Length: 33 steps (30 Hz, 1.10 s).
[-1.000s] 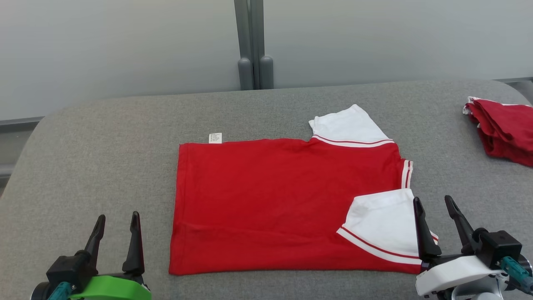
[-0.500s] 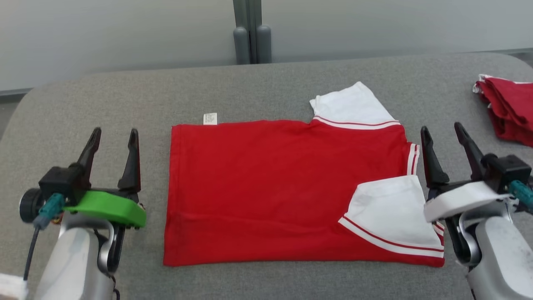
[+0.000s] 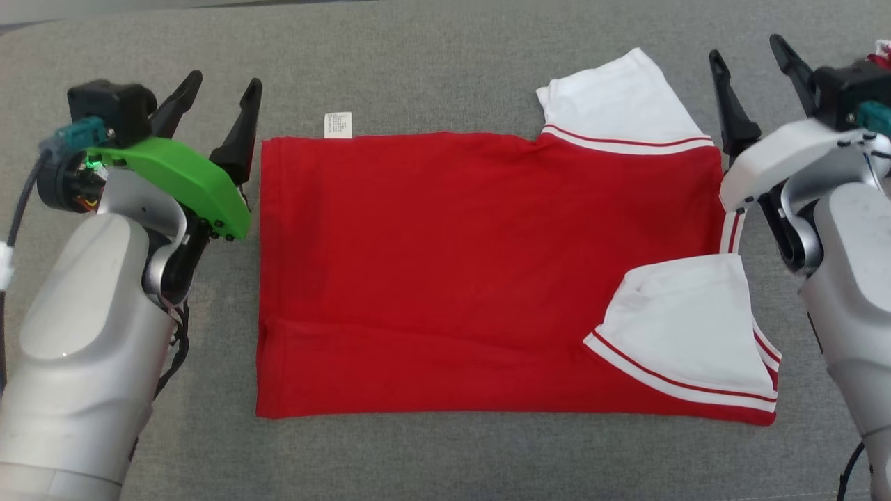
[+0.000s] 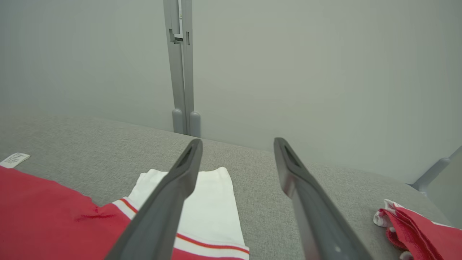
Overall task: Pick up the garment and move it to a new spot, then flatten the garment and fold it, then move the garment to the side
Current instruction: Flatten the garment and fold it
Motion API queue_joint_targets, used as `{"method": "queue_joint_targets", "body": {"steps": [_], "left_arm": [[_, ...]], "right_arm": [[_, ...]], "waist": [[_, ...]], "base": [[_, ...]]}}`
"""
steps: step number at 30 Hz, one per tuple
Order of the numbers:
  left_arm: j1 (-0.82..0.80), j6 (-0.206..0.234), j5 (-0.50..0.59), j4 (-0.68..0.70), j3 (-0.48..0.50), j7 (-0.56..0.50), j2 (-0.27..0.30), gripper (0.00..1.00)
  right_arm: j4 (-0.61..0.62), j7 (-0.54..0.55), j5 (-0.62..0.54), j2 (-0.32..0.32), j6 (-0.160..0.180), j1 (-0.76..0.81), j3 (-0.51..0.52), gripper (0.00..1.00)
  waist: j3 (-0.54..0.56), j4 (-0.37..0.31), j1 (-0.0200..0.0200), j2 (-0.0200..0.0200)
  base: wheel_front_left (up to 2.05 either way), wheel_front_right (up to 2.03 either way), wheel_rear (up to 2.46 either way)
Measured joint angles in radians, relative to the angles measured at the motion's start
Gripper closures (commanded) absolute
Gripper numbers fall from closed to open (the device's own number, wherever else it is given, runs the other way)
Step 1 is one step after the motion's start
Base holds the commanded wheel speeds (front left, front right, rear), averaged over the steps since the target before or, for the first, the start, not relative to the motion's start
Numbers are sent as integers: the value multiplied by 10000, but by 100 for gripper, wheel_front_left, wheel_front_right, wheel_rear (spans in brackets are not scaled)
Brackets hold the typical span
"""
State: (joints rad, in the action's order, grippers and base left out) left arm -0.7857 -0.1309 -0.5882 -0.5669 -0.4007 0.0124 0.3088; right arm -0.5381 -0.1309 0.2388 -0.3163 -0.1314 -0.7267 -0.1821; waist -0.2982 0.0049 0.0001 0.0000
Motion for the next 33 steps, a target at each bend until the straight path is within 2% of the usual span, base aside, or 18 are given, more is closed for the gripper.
{"method": "queue_joint_targets", "body": {"steps": [5, 13, 21, 31, 32, 33], "left_arm": [[-1021, -2, -1488, -800, -790, -1540, 330, 0], [-1784, -2, -2884, -1509, -1944, -3329, 696, 0], [-2195, -2, -3313, -2232, -2523, -3402, 846, 0], [-2750, -2, -3678, -3162, -2972, -3415, 702, 0], [-2778, -2, -3793, -3200, -3010, -3452, 669, 8], [-2807, -2, -3891, -3231, -3072, -3478, 635, 56]], "right_arm": [[-1246, 123, 153, -111, 0, -1528, -748, 0], [-3085, -272, 535, -38, 0, -2928, -1707, 0], [-4159, -690, 951, 234, -2, -3568, -2464, 0], [-5032, -968, 1402, 267, 0, -4123, -3233, 0], [-5120, -974, 1448, 270, -2, -4163, -3306, 0], [-5212, -995, 1488, 268, 0, -4203, -3392, 0]], "waist": [[-744, 24, 1, 0], [-1334, -68, 1, 0], [-1453, -273, 0, 0], [-1736, -521, 0, 0], [-1746, -516, -1, 0], [-1751, -501, -1, 0]], "base": [[0, 0, 0], [0, 0, 0], [0, 0, 0], [0, 0, 0], [0, 0, 0], [0, 0, 0]]}}
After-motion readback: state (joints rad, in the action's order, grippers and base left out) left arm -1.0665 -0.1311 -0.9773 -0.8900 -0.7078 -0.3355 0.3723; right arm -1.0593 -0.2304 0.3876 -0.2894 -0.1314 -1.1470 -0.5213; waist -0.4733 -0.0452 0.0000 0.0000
